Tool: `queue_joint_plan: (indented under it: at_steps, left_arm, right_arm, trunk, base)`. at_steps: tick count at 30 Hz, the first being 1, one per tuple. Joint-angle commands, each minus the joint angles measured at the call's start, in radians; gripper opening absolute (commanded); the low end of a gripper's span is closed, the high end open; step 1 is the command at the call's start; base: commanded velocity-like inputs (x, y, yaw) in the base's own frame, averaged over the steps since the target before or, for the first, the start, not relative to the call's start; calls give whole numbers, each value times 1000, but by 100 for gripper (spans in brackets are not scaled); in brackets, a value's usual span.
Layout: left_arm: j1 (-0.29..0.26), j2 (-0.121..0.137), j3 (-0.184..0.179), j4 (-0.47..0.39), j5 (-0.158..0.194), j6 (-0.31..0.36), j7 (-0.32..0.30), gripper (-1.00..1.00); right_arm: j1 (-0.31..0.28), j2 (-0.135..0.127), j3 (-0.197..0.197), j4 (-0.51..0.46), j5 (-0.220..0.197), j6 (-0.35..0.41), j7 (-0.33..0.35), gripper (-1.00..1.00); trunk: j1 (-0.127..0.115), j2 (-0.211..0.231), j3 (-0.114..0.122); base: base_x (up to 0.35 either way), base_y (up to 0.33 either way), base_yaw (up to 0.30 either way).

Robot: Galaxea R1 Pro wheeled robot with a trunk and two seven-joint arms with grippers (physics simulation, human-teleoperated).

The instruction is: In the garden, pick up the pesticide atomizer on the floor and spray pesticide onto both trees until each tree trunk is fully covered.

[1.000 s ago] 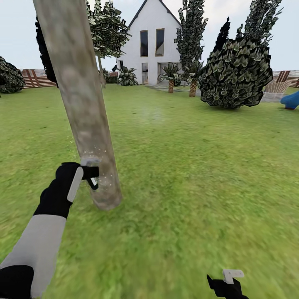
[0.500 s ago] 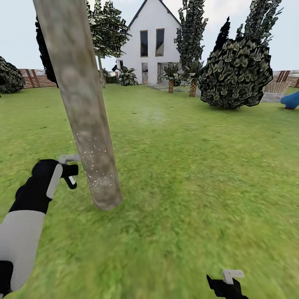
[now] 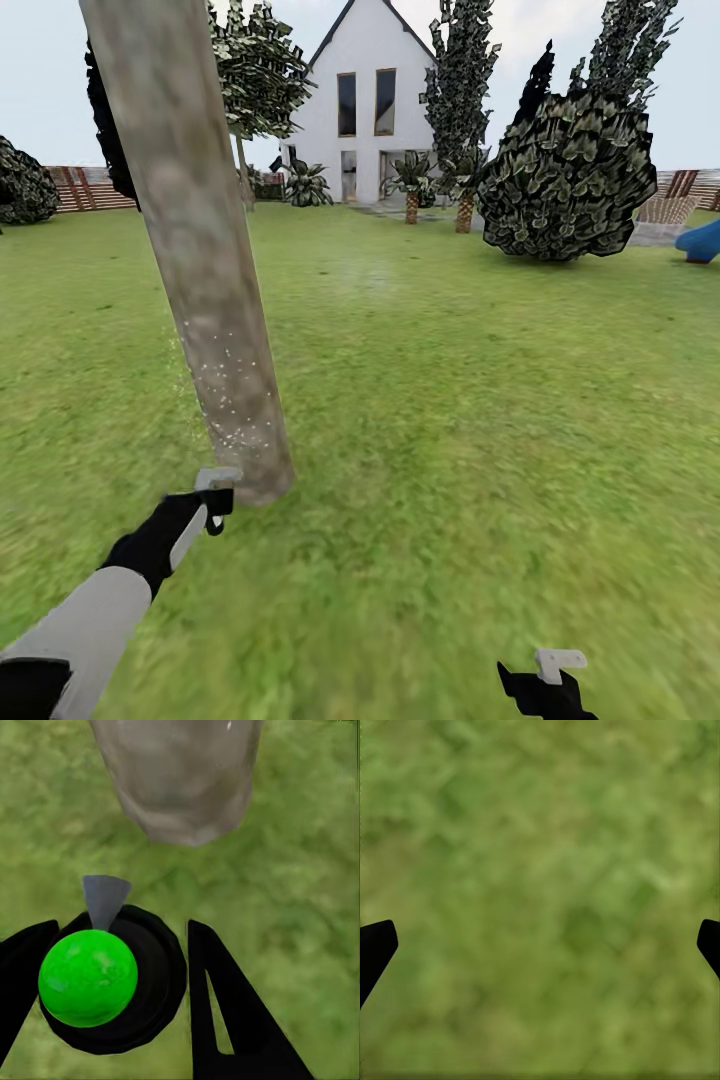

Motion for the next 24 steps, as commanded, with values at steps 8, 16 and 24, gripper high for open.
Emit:
queue_joint_plan:
  at_steps: [8,16,24]
  left_arm:
    - [61,-53,1,44,-7,-69,-5,-100]
    - [67,-55,-1,60,-8,-68,1,-100]
    - [67,-56,0,58,-7,-68,2,-100]
  right_arm:
    - [0,0,0,0,-2,0,0,100]
    - [0,0,0,0,-2,0,-1,100]
    - [0,0,0,0,-2,0,-2,100]
  trunk:
    - [0,0,0]
    - [0,0,0]
    - [0,0,0]
  base:
    - [21,-63,73]
    - [155,-242,87]
    - [233,-201,152]
